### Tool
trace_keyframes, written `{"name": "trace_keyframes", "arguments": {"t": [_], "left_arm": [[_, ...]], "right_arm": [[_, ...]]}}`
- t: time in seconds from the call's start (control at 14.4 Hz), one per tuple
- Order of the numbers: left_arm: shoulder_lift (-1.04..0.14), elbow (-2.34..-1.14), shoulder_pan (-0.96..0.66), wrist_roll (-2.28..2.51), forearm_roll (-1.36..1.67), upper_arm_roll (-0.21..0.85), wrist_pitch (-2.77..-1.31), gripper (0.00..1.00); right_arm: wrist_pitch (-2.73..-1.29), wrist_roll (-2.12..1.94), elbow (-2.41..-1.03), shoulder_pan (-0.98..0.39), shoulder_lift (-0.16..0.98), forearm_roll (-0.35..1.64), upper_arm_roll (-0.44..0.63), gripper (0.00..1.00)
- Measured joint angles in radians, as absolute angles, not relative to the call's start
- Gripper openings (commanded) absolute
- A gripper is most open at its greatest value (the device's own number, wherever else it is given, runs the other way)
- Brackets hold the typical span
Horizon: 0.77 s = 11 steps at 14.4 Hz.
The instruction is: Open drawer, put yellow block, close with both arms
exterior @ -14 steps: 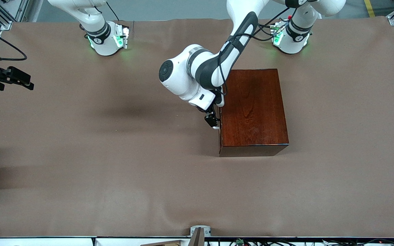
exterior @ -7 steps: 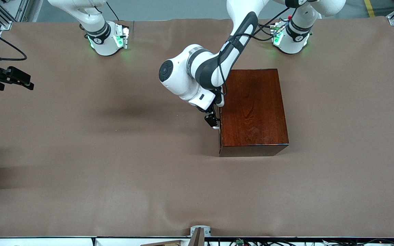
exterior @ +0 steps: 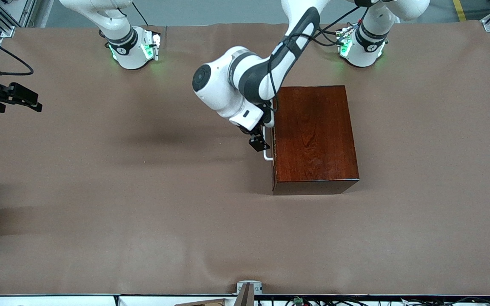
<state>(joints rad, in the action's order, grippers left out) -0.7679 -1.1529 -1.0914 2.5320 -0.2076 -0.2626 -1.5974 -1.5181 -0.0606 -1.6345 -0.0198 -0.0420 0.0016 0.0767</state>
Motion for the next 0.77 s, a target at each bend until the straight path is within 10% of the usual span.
{"name": "trace_keyframes", "arguments": {"t": [0.77], "left_arm": [[-0.578,-1.141,-0.825,2.248,-0.179,-0.278,-1.635,1.0]], "right_arm": [[-1.518,-0.061,-1.634,-0.02,-0.042,0.002,0.076,1.0]]}}
